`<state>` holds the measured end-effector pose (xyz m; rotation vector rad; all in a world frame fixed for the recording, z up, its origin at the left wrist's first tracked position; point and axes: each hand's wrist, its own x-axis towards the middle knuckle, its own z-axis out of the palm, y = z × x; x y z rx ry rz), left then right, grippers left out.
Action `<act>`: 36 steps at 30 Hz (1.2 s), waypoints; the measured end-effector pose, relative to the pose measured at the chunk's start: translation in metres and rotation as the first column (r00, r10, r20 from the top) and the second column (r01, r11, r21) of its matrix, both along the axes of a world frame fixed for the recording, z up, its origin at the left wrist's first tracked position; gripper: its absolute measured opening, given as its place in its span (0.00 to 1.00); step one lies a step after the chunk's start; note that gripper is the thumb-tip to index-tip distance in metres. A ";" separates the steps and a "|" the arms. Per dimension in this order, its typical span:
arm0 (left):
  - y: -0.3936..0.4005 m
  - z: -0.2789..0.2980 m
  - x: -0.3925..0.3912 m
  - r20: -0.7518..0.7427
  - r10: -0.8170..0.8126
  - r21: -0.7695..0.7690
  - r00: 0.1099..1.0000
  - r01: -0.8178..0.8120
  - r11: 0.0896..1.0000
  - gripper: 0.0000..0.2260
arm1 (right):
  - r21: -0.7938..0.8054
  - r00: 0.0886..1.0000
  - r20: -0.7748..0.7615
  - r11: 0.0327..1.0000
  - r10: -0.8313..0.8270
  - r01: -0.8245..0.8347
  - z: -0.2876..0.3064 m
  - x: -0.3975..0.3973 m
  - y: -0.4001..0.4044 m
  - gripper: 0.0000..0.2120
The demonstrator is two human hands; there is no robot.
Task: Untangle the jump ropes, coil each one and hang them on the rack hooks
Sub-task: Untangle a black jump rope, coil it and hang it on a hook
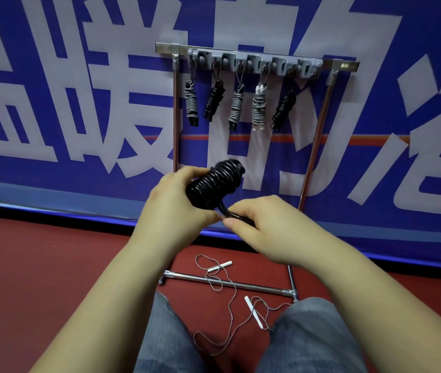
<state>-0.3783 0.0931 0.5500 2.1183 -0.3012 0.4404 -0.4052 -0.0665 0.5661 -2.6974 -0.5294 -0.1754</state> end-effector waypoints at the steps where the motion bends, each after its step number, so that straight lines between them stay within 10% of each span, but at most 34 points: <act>1: 0.000 -0.001 0.000 -0.004 -0.016 0.059 1.000 0.016 0.998 0.29 | -0.017 1.000 0.012 1.000 0.008 -0.008 0.003 0.000 0.000 0.14; 7: 0.001 0.009 -0.002 -0.099 -0.234 0.308 0.967 0.254 0.917 0.31 | 0.012 0.999 0.016 0.999 0.046 -0.046 0.023 0.000 -0.009 0.10; 28: -0.003 0.011 -0.020 -0.191 -0.566 0.036 0.802 0.582 0.812 0.24 | 0.252 0.989 -0.006 0.958 0.146 -0.140 0.048 0.002 -0.009 0.16; 36: 0.004 0.015 -0.022 -0.195 -0.739 -0.194 0.645 0.713 0.674 0.25 | 0.605 0.892 -0.339 0.796 0.300 -0.037 0.047 0.005 -0.024 0.13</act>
